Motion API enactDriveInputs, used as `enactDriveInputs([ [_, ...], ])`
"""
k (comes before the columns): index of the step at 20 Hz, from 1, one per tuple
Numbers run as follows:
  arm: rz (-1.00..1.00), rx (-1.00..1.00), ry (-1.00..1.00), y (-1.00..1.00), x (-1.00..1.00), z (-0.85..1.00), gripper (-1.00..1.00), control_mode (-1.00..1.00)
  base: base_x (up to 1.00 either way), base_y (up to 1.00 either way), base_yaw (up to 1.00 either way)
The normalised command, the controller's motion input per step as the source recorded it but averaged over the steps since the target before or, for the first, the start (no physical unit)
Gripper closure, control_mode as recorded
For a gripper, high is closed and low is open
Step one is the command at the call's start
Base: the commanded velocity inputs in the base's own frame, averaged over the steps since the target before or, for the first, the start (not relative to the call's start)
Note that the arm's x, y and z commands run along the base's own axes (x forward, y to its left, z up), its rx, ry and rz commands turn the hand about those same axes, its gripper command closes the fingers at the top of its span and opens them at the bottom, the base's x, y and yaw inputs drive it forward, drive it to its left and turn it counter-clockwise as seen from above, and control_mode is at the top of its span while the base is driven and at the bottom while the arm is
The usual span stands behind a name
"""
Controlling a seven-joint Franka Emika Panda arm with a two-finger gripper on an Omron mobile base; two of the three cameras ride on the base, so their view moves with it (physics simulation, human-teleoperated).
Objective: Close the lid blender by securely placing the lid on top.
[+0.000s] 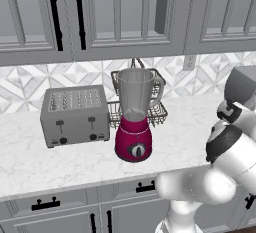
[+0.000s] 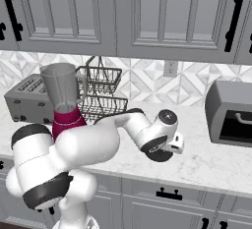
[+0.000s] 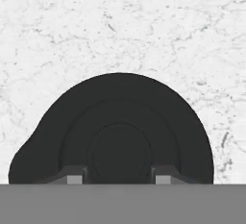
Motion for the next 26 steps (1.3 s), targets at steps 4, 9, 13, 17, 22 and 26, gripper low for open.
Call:
enactDriveInputs([
  [4, 0.01, 0.06, -0.17, 0.38, -0.40, 1.00, 1.00, -1.00, 0.00, 0.00, 0.00],
  [9, 0.00, 0.00, -0.16, 0.61, -0.47, 1.00, 1.00, -1.00, 0.00, 0.00, 0.00],
  [13, 0.02, 0.00, -0.12, 0.68, -0.43, 1.00, 1.00, -1.00, 0.00, 0.00, 0.00],
  [17, 0.01, 0.00, -0.08, 0.62, -0.26, 1.00, 1.00, -1.00, 0.00, 0.00, 0.00],
  [22, 0.00, 0.00, -0.08, 0.63, -0.24, 1.00, 1.00, -1.00, 0.00, 0.00, 0.00],
  [26, 0.00, 0.00, -0.05, 0.60, -0.23, 1.00, 1.00, -1.00, 0.00, 0.00, 0.00],
])
